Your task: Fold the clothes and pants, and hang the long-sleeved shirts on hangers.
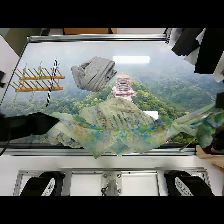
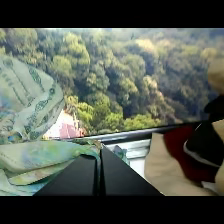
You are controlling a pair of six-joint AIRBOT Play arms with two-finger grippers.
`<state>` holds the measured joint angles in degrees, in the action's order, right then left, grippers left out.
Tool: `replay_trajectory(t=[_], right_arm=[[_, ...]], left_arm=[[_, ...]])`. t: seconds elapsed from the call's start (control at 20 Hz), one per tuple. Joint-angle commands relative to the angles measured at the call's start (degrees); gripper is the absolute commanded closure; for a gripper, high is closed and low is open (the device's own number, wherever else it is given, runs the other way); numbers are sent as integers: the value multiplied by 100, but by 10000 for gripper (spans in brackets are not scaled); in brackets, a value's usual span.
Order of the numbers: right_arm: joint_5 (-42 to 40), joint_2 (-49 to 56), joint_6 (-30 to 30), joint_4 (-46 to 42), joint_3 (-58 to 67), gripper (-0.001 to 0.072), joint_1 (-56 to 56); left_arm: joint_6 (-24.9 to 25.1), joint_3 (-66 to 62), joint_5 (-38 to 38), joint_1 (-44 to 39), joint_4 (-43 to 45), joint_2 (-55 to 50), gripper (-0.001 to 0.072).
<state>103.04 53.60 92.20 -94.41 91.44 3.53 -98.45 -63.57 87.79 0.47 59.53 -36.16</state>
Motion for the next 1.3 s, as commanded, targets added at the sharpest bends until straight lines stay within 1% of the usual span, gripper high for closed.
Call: replay_trajectory(t=[0.0, 0.05, 0.15, 0.2, 0.25, 0.3, 0.35, 0.4, 0.45, 0.5, 0.6, 0.7, 0.85, 0.95, 1.0, 1.15, 1.2, 1.25], right_arm=[[-428, 1169, -31, 7, -22, 705, -7], [-970, 1563, -26, 11, -22, 705, -9], [-2201, 2286, -20, 13, 17, 705, -9], [-2750, 2583, 90, 13, 61, 704, -9], [-3257, 2817, 269, 17, 109, 696, -7], [-3681, 2979, 367, 55, 153, 690, -7], [-4118, 3097, 404, 103, 197, 662, -4], [-4374, 3126, 402, 107, 236, 468, -4], [-4662, 3104, 396, 101, 258, 220, 2], [-4789, 3051, 376, 96, 295, 132, 9], [-4787, 2837, 363, 92, 297, 130, 46], [-4529, 2527, 365, 140, 201, 130, 22], [-4312, 1897, 367, 280, -374, 130, -201], [-4249, 1515, 365, 380, -885, 130, -415], [-4253, 1349, 367, 380, -1132, 130, -535], [-4218, 1014, 391, 387, -1716, 130, -881], [-4157, 966, 391, 387, -1814, 130, -968], [-4072, 949, 391, 385, -1875, 130, -1049]], left_arm=[[531, 844, -1202, -2, 87, -918, 693], [682, 839, -1784, -2, 81, -1458, 693], [870, 332, -2643, -2, 79, -2769, 693], [894, -133, -2865, 0, 79, -3471, 693], [890, -662, -2881, 2, 70, -4111, 693], [811, -1311, -2719, 0, 37, -4760, 690], [636, -2002, -2435, 0, 37, -5353, 552], [553, -2634, -2118, 0, 37, -5807, 212], [494, -3195, -1847, 0, 46, -6146, 72], [498, -3681, -1663, 0, 48, -6363, 108], [505, -4105, -1589, -72, 144, -6378, 108], [542, -4019, -1530, -365, 852, -6087, 108], [487, -3119, -1602, -1279, 2197, -5539, 108], [450, -2426, -1812, -1963, 2503, -5403, 108], [409, -2094, -2037, -2350, 2675, -5405, 108], [-144, -1440, -2796, -3287, 3943, -5466, 108], [-299, -1351, -2865, -3506, 4347, -5530, 108], [-363, -1320, -2824, -3681, 4555, -5628, 108]])
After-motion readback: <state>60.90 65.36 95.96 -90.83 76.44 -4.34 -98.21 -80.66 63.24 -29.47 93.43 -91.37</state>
